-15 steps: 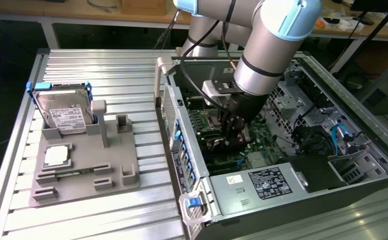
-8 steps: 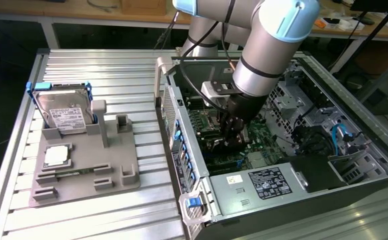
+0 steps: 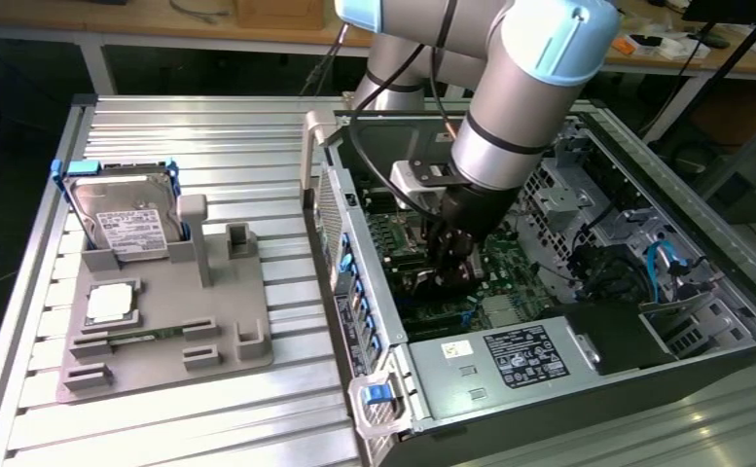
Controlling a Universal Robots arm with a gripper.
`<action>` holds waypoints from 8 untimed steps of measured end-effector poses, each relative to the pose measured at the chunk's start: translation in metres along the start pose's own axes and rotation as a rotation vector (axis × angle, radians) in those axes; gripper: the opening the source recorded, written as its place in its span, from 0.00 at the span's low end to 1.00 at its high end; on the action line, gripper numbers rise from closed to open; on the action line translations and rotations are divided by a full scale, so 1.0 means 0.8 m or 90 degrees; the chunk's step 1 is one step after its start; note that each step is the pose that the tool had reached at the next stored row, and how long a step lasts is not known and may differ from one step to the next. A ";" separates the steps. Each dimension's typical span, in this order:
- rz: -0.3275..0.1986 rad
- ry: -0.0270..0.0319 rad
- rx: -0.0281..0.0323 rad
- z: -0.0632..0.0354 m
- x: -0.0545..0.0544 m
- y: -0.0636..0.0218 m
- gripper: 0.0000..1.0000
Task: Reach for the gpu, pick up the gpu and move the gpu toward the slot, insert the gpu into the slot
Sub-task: 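Insert the gpu into the slot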
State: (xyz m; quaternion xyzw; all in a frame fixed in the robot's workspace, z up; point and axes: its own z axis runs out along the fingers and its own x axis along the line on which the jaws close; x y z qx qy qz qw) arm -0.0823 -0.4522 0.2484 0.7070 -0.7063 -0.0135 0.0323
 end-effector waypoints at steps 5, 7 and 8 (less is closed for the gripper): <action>0.000 -0.0002 0.0002 0.002 0.000 0.000 0.27; 0.000 -0.0003 0.0003 0.002 0.000 0.000 0.27; 0.000 -0.0002 0.0003 0.002 0.000 0.000 0.27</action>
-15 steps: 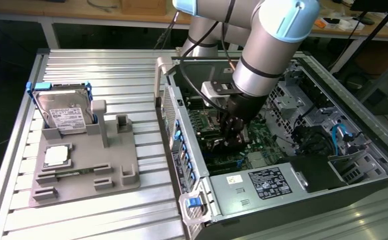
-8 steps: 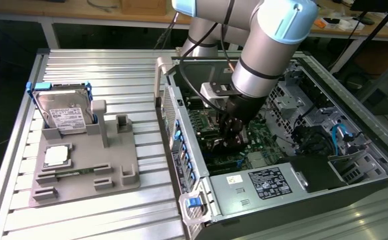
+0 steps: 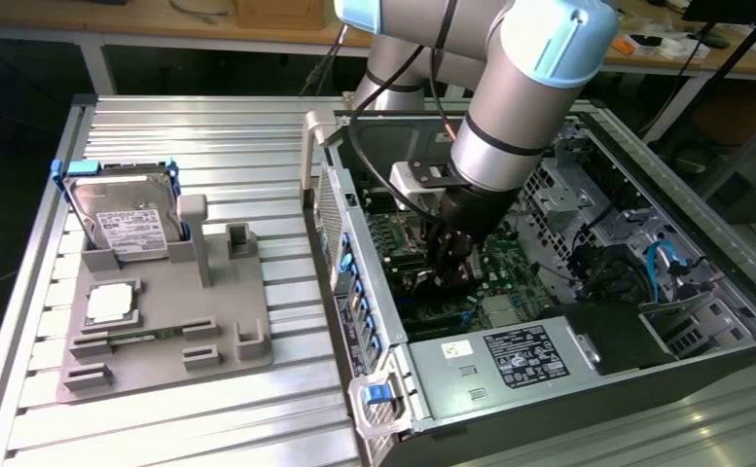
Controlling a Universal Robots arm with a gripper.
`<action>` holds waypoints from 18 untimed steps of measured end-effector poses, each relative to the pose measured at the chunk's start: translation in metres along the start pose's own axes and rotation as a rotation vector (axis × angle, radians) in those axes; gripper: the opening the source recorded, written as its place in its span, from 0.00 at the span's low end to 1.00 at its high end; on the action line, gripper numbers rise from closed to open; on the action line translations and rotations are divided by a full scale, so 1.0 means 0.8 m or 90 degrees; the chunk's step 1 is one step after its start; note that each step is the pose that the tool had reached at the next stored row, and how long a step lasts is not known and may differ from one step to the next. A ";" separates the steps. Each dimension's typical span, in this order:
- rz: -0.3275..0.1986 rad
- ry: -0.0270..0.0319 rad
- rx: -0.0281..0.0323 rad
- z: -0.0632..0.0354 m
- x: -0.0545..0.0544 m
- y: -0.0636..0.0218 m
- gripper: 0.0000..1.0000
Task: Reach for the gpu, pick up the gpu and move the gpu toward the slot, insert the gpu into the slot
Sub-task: 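Insert the gpu into the slot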
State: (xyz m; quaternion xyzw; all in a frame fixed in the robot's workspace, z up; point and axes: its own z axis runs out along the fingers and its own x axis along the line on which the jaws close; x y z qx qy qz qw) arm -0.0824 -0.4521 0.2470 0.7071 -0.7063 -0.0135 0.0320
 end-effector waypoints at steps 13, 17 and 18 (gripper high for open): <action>0.000 0.0002 0.0062 -0.016 0.000 0.002 0.34; 0.000 0.0002 0.0104 -0.025 0.000 0.004 0.34; 0.000 0.0001 0.0117 -0.027 0.000 0.004 0.34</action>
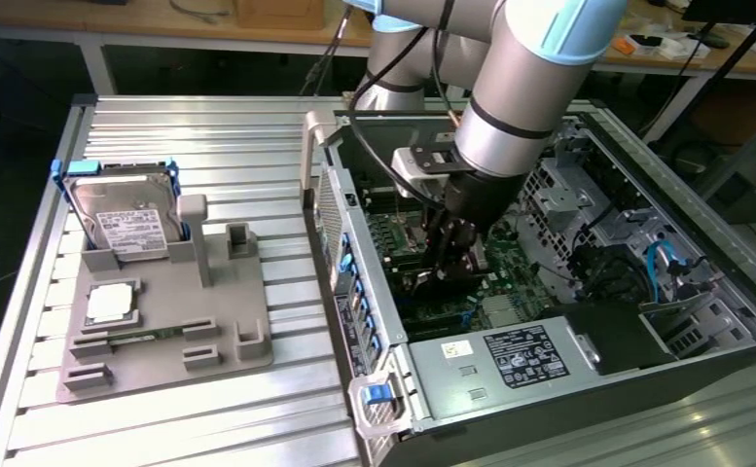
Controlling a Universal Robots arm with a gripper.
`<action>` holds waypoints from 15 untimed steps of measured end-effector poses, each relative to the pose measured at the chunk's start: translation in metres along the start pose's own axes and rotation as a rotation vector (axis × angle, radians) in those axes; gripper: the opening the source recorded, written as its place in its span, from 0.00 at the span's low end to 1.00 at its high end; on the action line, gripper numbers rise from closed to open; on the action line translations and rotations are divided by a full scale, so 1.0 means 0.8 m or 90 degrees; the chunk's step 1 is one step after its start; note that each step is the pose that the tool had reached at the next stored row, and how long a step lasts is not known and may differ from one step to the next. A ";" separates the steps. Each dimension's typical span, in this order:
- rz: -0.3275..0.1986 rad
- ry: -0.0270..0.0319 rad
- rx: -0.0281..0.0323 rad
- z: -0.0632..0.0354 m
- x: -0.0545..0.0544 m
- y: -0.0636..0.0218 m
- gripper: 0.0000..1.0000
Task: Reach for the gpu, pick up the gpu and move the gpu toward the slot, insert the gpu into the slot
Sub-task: 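Insert the gpu into the slot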
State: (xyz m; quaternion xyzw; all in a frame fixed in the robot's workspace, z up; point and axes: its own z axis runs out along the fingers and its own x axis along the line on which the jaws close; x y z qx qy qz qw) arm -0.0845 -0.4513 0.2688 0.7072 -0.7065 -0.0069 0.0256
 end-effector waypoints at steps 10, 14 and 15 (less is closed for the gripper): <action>0.000 0.0000 0.0085 -0.016 -0.001 0.003 0.34; 0.000 0.0005 0.0109 -0.016 -0.001 0.003 0.34; 0.000 0.0005 0.0109 -0.016 -0.001 0.003 0.34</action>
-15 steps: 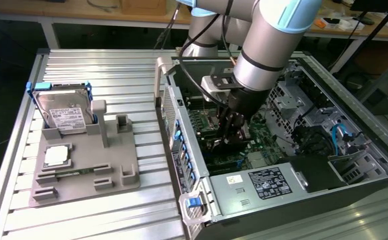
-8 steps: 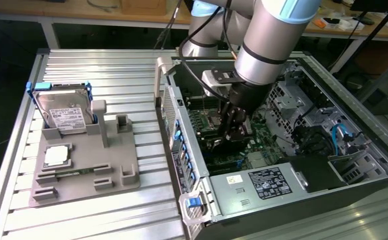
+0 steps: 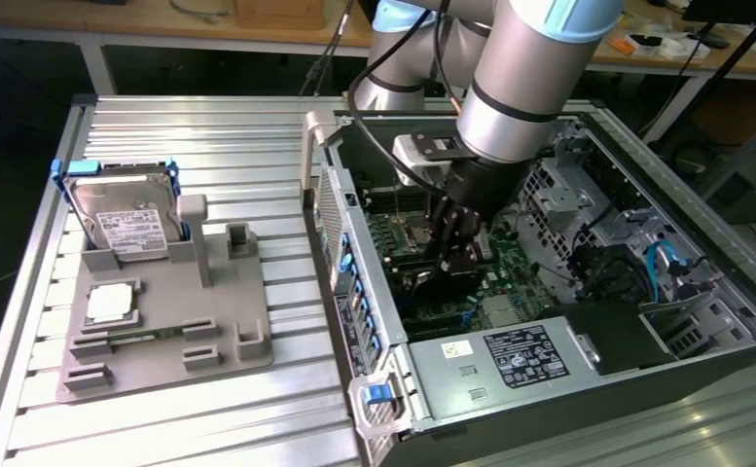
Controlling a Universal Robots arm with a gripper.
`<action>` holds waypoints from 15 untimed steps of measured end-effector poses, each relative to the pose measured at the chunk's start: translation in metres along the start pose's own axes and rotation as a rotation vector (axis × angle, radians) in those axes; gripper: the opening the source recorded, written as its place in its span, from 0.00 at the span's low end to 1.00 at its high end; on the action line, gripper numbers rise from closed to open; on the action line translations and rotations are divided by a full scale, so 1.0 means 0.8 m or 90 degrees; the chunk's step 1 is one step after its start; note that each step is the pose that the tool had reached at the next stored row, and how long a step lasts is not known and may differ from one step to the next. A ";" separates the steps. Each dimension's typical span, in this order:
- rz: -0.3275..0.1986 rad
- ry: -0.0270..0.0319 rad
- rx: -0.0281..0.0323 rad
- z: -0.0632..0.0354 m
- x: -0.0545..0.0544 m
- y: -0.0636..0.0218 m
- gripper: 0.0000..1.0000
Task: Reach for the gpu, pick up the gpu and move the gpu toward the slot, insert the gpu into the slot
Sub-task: 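Insert the gpu into the slot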
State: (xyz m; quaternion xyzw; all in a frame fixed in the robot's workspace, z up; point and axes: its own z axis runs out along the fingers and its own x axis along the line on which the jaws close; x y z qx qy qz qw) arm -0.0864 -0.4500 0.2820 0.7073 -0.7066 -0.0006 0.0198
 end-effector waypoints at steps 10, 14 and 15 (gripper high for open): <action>0.000 -0.0005 0.0000 0.000 -0.001 0.000 0.34; 0.000 -0.0014 0.0014 0.000 -0.001 0.010 0.11; 0.000 -0.0014 0.0014 0.000 -0.001 0.010 0.11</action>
